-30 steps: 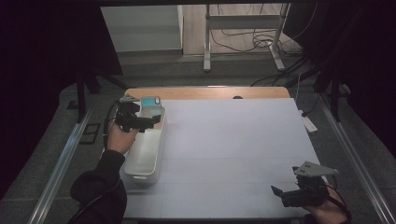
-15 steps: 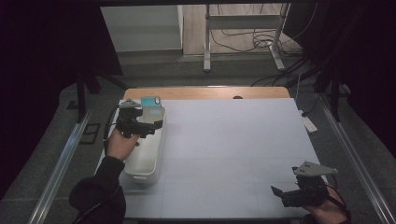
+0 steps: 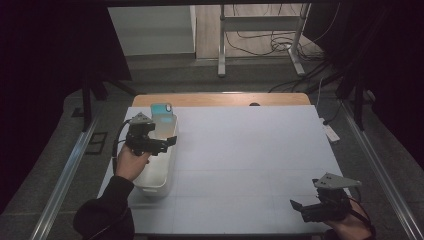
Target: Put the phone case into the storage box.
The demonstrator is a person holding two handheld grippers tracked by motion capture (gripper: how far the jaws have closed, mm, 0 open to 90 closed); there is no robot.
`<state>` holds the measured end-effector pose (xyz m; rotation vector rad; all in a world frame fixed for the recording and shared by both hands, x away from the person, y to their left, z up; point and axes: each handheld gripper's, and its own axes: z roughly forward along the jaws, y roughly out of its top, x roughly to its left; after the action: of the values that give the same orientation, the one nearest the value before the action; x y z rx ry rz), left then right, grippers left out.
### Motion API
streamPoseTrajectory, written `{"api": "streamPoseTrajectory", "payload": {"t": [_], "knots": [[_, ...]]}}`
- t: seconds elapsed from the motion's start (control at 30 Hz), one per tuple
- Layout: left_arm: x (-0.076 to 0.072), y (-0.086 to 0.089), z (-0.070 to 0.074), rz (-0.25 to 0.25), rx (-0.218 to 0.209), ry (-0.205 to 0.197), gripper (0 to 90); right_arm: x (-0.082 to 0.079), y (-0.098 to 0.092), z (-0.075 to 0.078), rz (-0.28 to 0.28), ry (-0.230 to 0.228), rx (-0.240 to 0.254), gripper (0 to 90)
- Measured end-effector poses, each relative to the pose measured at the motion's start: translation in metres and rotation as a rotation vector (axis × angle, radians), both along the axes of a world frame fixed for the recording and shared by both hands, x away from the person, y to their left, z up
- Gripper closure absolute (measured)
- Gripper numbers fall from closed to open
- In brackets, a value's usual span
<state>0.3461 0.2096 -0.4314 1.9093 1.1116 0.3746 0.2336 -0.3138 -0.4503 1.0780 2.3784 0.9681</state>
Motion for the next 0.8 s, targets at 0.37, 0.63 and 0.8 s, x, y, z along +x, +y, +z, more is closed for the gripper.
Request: {"api": "streamPoseTrajectory", "payload": {"t": [0.37,0.63,0.8], "knots": [[-0.011,-0.004,-0.005,-0.016,-0.022,0.004,0.0,0.000,0.000,0.000,0.000,0.001,-0.001,0.0],[-0.020,-0.009,-0.005,-0.043,-0.024,-0.001,0.0,-0.001,0.000,0.000,-0.003,0.000,-0.001,0.0],[-0.026,-0.012,-0.006,-0.063,-0.022,-0.001,0.0,-0.001,0.000,0.000,-0.001,0.000,0.000,0.0]]}}
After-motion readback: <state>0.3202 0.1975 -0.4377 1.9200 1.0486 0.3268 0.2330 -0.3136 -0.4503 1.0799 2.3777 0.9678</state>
